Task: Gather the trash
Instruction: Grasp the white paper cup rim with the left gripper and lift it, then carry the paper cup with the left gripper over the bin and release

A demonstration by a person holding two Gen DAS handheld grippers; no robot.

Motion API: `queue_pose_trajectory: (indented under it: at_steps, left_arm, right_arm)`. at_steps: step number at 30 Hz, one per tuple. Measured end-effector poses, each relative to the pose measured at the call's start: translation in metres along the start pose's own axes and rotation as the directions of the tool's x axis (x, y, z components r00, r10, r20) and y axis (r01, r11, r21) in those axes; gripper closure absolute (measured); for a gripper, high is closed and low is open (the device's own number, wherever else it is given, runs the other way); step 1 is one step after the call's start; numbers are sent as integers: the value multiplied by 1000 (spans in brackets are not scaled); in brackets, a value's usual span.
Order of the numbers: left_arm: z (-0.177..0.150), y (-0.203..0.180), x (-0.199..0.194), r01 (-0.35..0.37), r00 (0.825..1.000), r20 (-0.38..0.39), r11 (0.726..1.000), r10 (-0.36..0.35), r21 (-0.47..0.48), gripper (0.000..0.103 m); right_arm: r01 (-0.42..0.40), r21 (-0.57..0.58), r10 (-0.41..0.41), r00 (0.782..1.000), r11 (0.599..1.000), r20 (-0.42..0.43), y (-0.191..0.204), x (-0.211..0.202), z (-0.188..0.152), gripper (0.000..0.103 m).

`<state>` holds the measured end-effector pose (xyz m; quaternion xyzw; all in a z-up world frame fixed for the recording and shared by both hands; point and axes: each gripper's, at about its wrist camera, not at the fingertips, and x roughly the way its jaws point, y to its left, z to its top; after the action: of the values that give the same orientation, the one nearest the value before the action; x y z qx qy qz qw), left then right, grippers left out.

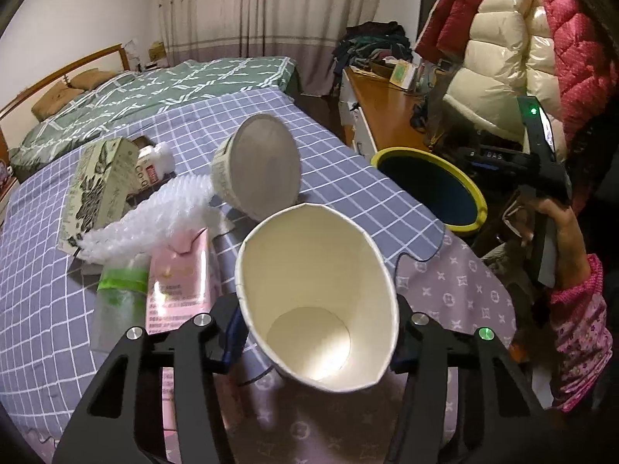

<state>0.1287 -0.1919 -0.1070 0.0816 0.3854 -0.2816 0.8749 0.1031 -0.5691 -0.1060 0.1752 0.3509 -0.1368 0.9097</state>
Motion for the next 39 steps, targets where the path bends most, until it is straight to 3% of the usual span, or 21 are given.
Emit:
queue_pose_trajectory:
  at_steps: [8, 14, 23, 31, 33, 35, 39]
  left_arm:
    - [28, -24, -4, 39, 999, 28, 997, -41, 65, 49]
    - [71, -54, 7, 105, 993, 44, 987, -111, 123, 49]
    - [133, -114, 74, 235, 972, -14, 960, -235, 152, 49]
    - [157, -157, 139, 227, 974, -48, 957, -222, 181, 49]
    - [159, -163, 153, 234, 972, -65, 957, -227, 169, 47]
    - [162, -167, 163, 201, 979, -59, 965, -193, 169, 23]
    - [164, -163, 159, 182, 983, -33, 971, -179, 156, 21]
  right_arm:
    - [10, -1, -10, 1000, 1000, 13, -6, -9, -8, 65]
    - [40, -3, -40, 999, 999, 35, -17, -23, -15, 65]
    - [89, 12, -89, 995, 996, 46, -42, -32, -25, 65]
    - [103, 57, -104, 994, 993, 21, -68, -30, -37, 64]
    - [105, 66, -106, 994, 992, 15, -72, -29, -38, 64]
    - [105, 72, -106, 994, 992, 9, -74, -27, -39, 63]
    - [97, 73, -98, 995, 993, 8, -72, -26, -39, 62]
